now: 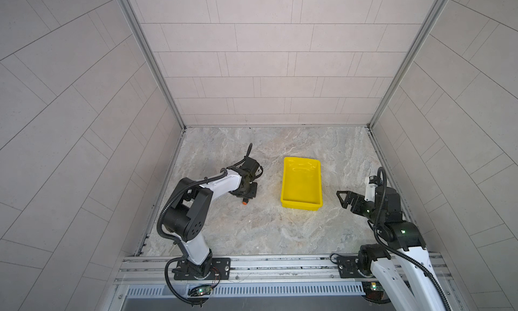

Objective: Put the screwdriver in the bin
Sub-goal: 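Lower the left gripper and close it on the orange-and-black screwdriver handle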

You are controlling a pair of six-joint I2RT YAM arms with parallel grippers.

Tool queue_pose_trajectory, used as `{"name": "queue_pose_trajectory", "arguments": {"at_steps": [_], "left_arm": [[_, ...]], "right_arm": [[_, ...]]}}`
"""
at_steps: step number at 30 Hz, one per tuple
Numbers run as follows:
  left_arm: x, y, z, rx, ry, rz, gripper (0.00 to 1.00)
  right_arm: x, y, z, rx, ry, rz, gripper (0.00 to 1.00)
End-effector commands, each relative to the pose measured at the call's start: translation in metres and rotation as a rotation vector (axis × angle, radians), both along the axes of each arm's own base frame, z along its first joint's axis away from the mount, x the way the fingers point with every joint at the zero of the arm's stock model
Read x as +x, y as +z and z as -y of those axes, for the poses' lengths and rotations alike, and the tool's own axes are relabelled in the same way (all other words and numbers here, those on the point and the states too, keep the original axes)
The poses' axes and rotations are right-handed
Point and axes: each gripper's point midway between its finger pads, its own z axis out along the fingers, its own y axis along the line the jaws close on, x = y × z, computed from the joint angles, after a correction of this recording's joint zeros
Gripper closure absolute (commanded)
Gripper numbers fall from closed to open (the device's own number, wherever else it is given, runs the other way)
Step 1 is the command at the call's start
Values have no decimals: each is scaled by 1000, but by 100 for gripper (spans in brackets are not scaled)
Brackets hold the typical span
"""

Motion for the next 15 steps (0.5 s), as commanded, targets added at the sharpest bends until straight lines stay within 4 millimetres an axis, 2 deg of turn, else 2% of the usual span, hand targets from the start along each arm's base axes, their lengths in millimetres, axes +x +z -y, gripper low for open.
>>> {"name": "queue_pose_trajectory", "arguments": {"at_steps": [1, 3, 6, 11, 15], "left_arm": [[7, 2, 1, 11, 1, 8, 80], [8, 2, 2, -3, 5, 6, 86], [10, 0, 5, -33, 8, -8, 100], [13, 5, 6, -67, 11, 8, 100], [19, 20, 7, -96, 14, 49, 100]], "right_arm": [[-5, -1, 8, -12, -50, 4, 1], [-6, -1, 9, -16, -57, 7, 1], [-6, -2, 9, -16, -56, 4, 1], [-6, 0, 11, -19, -64, 6, 1], [-6, -1, 12, -21, -69, 8, 1]]}}
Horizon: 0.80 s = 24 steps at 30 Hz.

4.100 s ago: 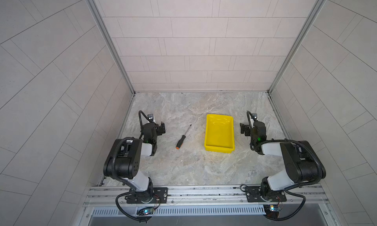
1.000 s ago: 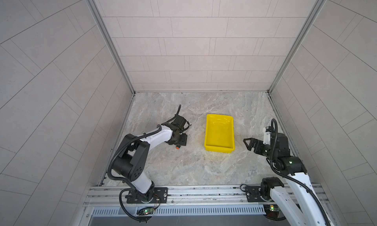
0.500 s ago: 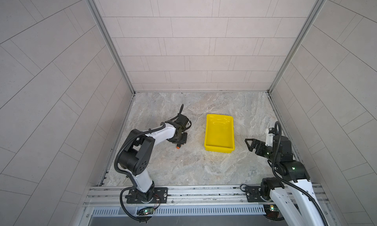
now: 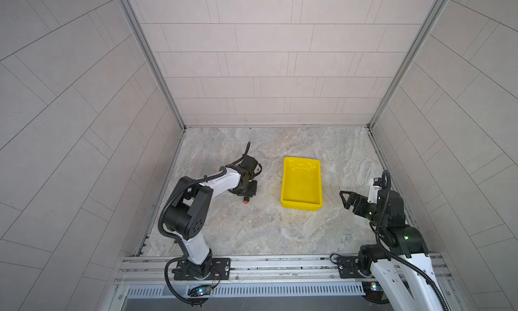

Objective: Put the screwdriver in the bin
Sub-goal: 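Lower the left gripper and close it on the orange-and-black screwdriver handle, then carry the screwdriver with the left gripper over the yellow bin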

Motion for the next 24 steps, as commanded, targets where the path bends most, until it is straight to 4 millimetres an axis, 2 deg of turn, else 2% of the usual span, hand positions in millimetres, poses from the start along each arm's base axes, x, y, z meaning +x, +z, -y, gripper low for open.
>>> {"name": "queue_pose_trajectory", "arguments": {"at_steps": [1, 4, 8, 15, 21, 24], "left_arm": [[12, 22, 7, -54, -6, 69, 100], [14, 35, 18, -119, -34, 97, 100], [12, 60, 19, -131, -51, 164, 100], [-3, 114, 32, -26, -132, 248, 100], [-15, 158, 64, -70, -187, 319, 100], [-22, 174, 97, -77, -262, 344, 100]], "right_arm": [[-2, -4, 3, -4, -20, -8, 1], [-2, -4, 2, -1, -16, -9, 1], [-2, -4, 0, 5, -7, -8, 1], [-1, -6, -4, 15, 16, -15, 1], [0, -6, -9, 29, 43, -19, 1], [2, -9, -10, 29, 49, -29, 1]]}}
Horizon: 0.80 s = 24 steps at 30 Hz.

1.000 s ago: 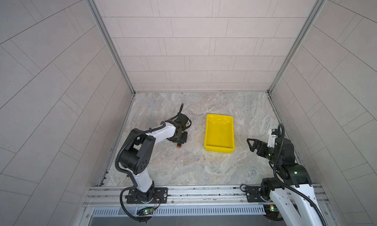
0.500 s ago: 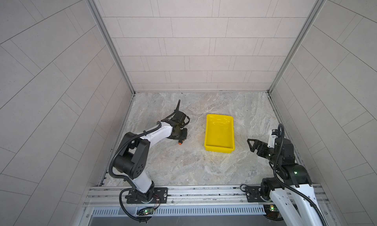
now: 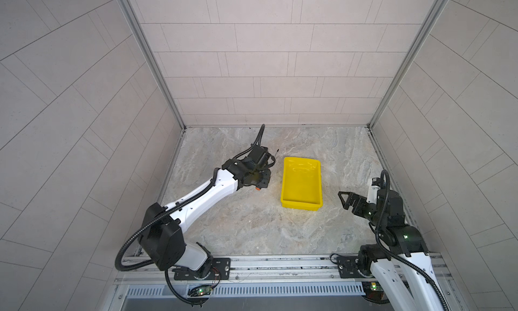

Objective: Put the screwdriver in the bin
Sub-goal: 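Carry the screwdriver with the left gripper over the yellow bin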

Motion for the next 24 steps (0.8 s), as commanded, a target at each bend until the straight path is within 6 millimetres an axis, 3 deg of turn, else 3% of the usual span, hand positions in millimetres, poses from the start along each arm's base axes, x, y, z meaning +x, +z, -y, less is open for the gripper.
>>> {"name": "queue_pose_trajectory", "arguments": {"at_steps": [1, 5, 11, 17, 24], "left_arm": [[-10, 18, 28, 14, -51, 27, 100], [-22, 15, 79, 39, -141, 45, 100], [-28, -12, 133, 58, -216, 13, 100], [-21, -49, 147, 125, -223, -29, 100], [-1, -81, 140, 250, -184, -27, 100]], "right_arm": [[3, -8, -3, 4, 19, -17, 1], [8, -12, -5, 0, 34, -39, 1], [12, -14, -7, -11, 60, -79, 0], [13, -13, -5, -18, 49, -71, 0], [11, -15, -1, -23, 22, -71, 0]]}}
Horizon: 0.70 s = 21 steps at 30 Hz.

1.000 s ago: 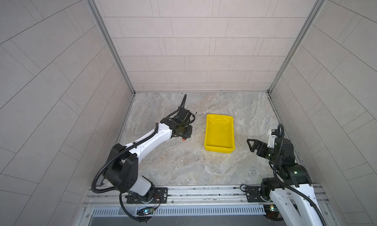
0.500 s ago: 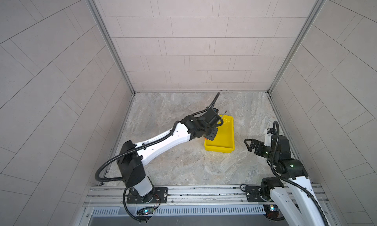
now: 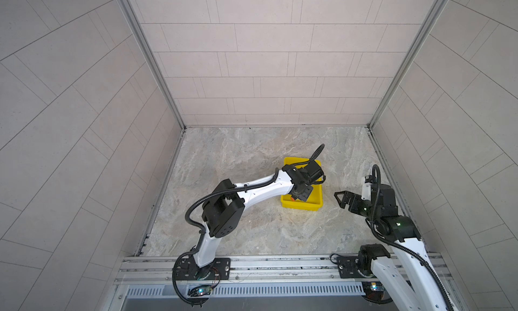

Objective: Put the screwdriver in the bin
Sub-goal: 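Carry the screwdriver with the left gripper over the yellow bin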

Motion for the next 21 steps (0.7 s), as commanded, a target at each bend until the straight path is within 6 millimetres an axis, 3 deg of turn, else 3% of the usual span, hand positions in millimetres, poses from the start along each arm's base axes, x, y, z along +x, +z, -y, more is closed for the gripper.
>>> {"name": "queue_pose_trajectory", "arguments": {"at_steps": [1, 13, 21], "left_arm": [[16, 2, -8, 36, 49, 40, 100], [34, -35, -19, -37, 163, -91, 99], [30, -47, 1, -113, 105, -166, 92]], "right_arm": [[0, 4, 4, -12, -20, 16, 0], [-9, 17, 10, -11, -71, 63, 0], [-9, 15, 13, -18, -84, 64, 0]]}}
